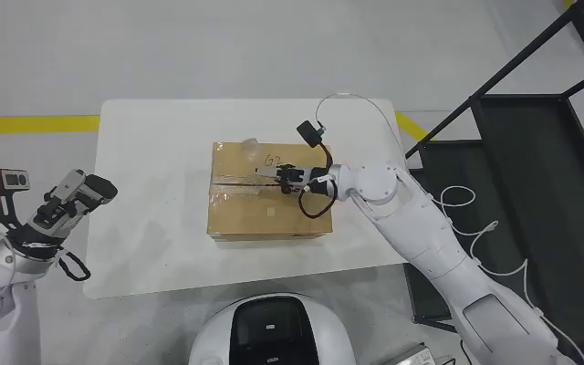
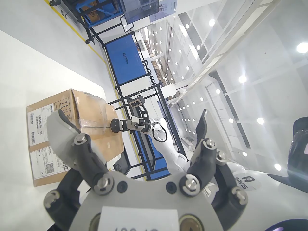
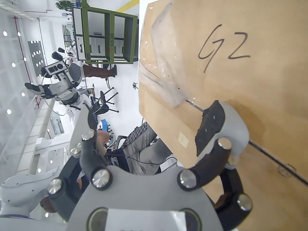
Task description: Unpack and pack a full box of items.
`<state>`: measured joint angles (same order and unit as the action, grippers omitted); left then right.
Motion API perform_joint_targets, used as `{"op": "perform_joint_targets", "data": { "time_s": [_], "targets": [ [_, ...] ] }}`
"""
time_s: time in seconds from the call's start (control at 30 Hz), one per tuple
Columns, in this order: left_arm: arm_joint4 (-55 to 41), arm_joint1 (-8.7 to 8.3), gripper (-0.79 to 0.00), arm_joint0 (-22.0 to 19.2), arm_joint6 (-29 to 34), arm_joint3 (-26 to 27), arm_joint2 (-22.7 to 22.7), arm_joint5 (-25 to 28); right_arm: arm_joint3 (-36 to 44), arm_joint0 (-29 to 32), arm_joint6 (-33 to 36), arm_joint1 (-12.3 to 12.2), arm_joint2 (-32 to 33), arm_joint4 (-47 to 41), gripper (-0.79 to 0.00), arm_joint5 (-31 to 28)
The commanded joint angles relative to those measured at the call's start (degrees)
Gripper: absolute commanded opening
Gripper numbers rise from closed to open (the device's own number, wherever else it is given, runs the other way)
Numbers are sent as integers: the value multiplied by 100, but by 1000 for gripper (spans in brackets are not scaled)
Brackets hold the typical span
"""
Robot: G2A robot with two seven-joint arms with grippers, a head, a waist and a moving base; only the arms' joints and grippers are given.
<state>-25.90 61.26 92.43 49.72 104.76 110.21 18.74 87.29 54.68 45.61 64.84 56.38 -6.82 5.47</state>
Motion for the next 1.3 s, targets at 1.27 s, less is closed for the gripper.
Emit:
{"op": "perform_joint_targets", "data": {
  "time_s": [1.27],
  "targets": [
    [-112,-148,0,-236,403,-174,296,-1060,-677,-652,400,343,-634,123,0,-279]
  ]
}}
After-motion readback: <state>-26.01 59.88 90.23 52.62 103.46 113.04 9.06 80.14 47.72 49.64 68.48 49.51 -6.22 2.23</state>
